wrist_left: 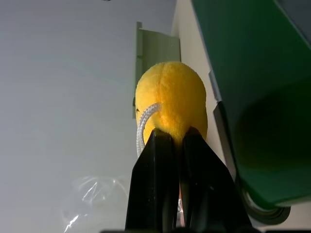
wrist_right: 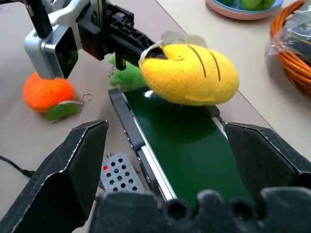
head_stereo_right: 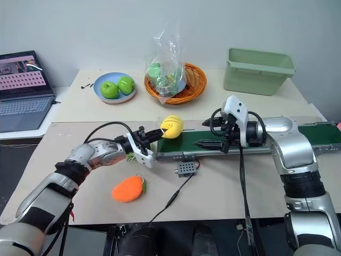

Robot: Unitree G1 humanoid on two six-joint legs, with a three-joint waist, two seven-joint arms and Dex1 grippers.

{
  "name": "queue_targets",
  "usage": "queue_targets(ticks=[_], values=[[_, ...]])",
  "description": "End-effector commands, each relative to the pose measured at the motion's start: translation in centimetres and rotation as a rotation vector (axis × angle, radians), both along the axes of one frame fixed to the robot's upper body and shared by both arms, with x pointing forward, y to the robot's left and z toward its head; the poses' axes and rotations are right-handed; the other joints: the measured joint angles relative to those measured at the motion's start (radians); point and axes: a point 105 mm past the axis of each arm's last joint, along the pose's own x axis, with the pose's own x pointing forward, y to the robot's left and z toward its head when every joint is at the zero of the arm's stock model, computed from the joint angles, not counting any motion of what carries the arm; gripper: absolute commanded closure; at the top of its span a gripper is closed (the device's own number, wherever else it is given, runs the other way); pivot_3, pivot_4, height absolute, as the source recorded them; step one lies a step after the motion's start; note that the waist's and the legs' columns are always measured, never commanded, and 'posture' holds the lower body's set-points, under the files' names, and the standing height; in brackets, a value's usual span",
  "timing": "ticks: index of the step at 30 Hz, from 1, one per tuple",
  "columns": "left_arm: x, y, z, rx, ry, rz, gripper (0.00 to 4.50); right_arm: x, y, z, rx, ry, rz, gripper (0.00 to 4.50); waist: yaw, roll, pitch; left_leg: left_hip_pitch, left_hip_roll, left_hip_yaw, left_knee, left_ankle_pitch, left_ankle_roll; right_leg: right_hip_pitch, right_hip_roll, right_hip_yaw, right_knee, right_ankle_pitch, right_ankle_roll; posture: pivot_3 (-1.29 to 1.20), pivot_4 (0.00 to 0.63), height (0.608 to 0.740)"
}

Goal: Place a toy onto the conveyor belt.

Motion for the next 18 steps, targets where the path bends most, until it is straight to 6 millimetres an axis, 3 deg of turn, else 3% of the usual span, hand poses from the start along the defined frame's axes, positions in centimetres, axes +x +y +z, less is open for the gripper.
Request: queue_targets(ticks=[1, 6, 12, 18], values=[[-0.2, -0.9, 0.5, -0.001, -0.012, -0.047, 4.48, -0.5, -0.2, 1.5, 0.014, -0.055, -0.01, 0.0, -0.001, 0.0, 0.0, 0.0, 0.0, 0.0, 0.0, 0.0, 0.0, 0.0, 0.0, 0.0, 0.0, 0.0, 0.0, 0.0, 0.15, 0.74], [-0.2, -0.9, -0.1, 0.014, 0.018, -0.058, 4.48, -0.7, -0.4, 1.4, 0.017, -0.053, -0.022, 0.0, -0.001, 0.0, 0.0, 0.0, 0.0, 0.0, 0.0, 0.0, 0.0, 0.0, 0.0, 0.0, 0.0, 0.0, 0.0, 0.0, 0.15, 0.74], [-0.8, -0.8, 0.0, -0.002, 0.057, -0.09, 2.47, -0.7, -0.4, 1.3, 0.017, -0.054, -0.027, 0.0, 0.0, 0.0, 0.0, 0.0, 0.0, 0.0, 0.001, 0.0, 0.0, 0.0, 0.0, 0.0, 0.0, 0.0, 0.0, 0.0, 0.15, 0.74], [-2.6, -1.4, 4.1, -0.16, 0.057, -0.199, 0.25, -0.4, -0.3, 1.4, 0.016, -0.057, -0.02, 0.0, 0.0, 0.0, 0.0, 0.0, 0.001, 0.0, 0.001, 0.0, 0.0, 0.0, -0.001, 0.0, 0.0, 0.0, 0.0, 0.0, 0.15, 0.74]])
